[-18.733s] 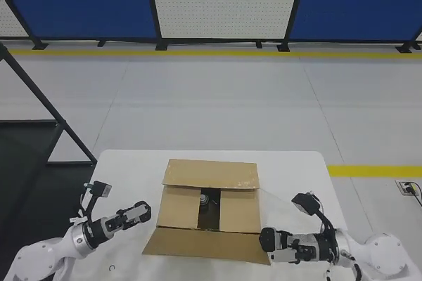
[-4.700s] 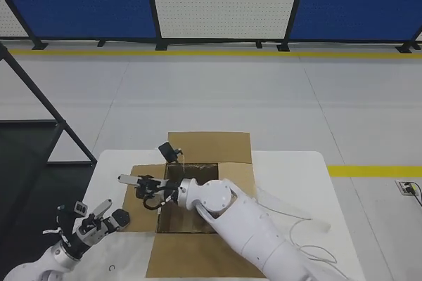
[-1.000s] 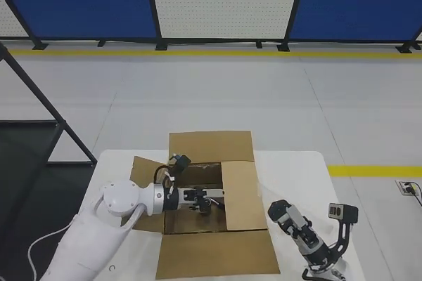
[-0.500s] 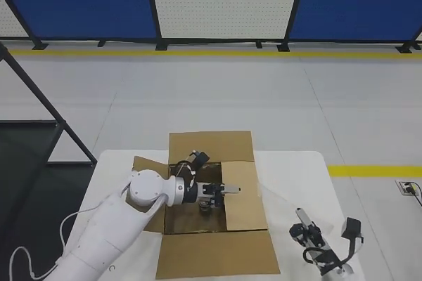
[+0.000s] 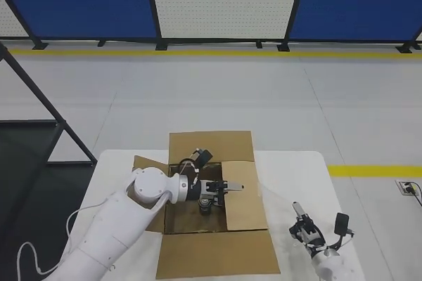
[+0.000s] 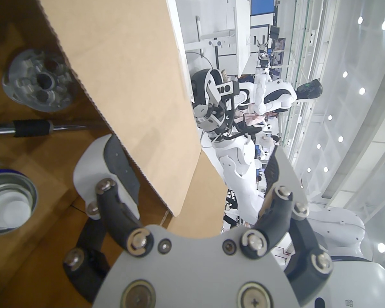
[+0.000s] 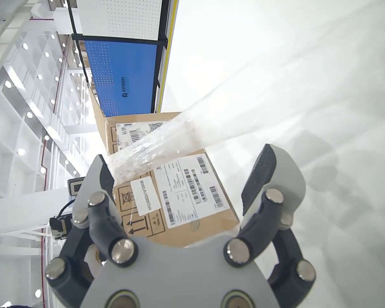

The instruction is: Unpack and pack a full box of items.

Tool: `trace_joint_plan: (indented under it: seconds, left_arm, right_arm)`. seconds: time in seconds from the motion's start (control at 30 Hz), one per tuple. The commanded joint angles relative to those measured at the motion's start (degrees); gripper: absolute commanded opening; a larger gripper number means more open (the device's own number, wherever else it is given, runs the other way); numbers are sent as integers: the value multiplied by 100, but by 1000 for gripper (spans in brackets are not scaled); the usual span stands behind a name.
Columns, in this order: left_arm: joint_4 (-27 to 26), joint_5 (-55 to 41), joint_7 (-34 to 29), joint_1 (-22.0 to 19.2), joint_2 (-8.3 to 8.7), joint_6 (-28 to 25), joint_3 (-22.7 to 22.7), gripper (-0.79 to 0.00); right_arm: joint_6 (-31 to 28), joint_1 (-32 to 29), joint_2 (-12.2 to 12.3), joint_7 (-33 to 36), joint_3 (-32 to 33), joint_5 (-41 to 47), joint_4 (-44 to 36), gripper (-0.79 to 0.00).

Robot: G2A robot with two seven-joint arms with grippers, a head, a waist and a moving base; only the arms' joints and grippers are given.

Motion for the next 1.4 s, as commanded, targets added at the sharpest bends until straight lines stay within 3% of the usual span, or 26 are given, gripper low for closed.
trace_joint_plan:
  seconds: [0.0,0.5,0.73,0.97,1.13,1.37]
  left_arm:
    - [-12,10,2,10,-7,-9,-17,0]
    - [-112,140,-32,134,-31,-36,-189,0]
    - [-214,192,-64,168,-26,-62,-307,0]
    - [-365,271,-68,96,-52,-13,-358,0]
    - [-400,261,-1,-30,-127,-8,-308,0]
    - [-223,132,384,-344,-342,-130,-128,0]
  right_arm:
    - [8,81,0,-45,-13,14,85,0]
    - [-183,460,-21,-728,-63,167,401,0]
    - [-793,76,-30,-943,99,580,33,0]
    - [-1957,-573,6,-107,407,1497,-550,0]
    - [-2883,-908,44,873,396,1916,-985,0]
    - [-3349,-1148,120,1986,274,1960,-1624,0]
